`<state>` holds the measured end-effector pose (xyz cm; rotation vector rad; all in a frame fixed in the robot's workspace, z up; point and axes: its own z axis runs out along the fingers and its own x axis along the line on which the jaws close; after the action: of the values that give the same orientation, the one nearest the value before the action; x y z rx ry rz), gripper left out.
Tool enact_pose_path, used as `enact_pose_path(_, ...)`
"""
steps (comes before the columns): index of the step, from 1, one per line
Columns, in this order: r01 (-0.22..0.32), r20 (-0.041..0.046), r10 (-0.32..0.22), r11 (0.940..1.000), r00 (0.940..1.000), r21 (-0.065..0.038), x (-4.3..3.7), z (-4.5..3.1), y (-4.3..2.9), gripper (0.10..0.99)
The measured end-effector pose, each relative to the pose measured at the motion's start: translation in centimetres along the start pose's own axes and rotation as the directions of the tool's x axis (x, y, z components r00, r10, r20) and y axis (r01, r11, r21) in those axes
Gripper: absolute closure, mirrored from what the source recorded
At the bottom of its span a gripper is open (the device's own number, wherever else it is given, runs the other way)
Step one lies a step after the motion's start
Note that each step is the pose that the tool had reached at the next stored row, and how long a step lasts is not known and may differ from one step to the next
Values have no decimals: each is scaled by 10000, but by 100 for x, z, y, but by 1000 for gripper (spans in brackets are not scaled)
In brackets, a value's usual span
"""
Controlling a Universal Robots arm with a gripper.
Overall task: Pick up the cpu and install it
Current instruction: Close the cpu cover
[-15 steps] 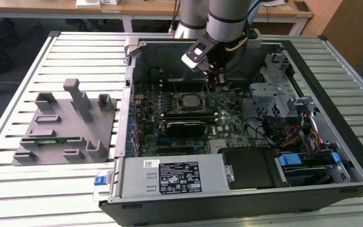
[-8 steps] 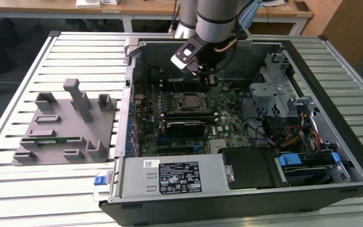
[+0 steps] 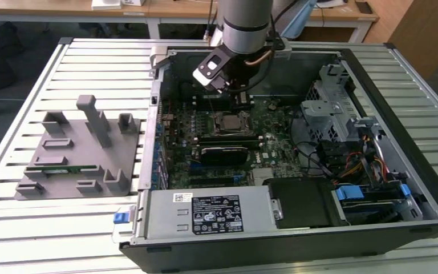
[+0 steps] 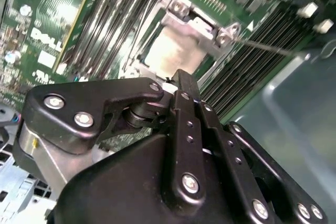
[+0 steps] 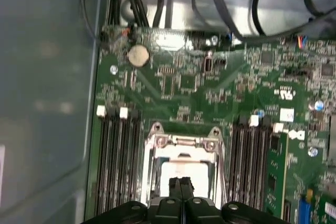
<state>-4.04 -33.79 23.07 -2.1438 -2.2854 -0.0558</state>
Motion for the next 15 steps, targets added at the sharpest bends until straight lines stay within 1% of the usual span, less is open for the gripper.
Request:
enact_pose_path(6, 0, 0, 0, 10000, 10000, -1, 6, 47, -133, 980)
enact_pose_path(15, 0, 0, 0, 10000, 10000, 0, -5, 168, -248, 980)
